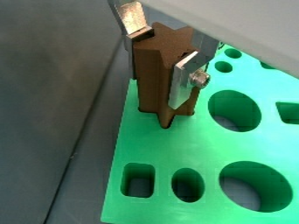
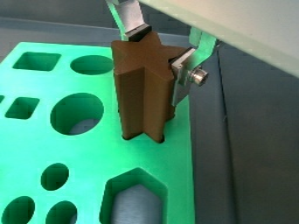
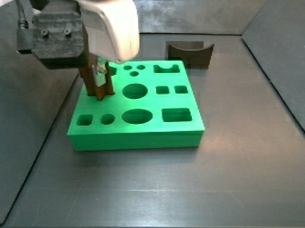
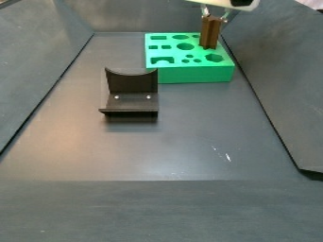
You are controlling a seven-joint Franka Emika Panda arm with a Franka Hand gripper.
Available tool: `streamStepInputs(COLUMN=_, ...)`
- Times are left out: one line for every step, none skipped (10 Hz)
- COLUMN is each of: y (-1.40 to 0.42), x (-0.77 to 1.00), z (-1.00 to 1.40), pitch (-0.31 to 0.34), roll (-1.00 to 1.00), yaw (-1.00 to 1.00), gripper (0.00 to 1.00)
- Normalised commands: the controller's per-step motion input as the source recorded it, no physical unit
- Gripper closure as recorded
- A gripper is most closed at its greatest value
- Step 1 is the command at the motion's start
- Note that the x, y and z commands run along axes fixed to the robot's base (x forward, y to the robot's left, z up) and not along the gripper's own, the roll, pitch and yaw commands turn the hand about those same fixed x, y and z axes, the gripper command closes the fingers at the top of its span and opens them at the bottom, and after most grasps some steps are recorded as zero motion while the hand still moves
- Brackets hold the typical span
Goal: Insert the star object.
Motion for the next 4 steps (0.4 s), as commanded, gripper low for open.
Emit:
streamStepInputs(y=0.05, x=0.24, z=-0.70, pitch=-0.110, roll=-0.14, yaw=-0.83, gripper=1.00)
streamStepInputs(y=0.05, x=0.27, z=-0.29, pitch=-0.144, roll=-0.14, yaw=-0.52, gripper=1.00)
streamStepInputs(y=0.07, x=-0.04, z=0.00, pitch=-0.051, roll=-0.05, yaw=-0.02, gripper=1.00)
streamStepInputs(y=0.00, x=0.00, z=0.00, pitch=0.000, roll=0.00, yaw=0.00, gripper=1.00)
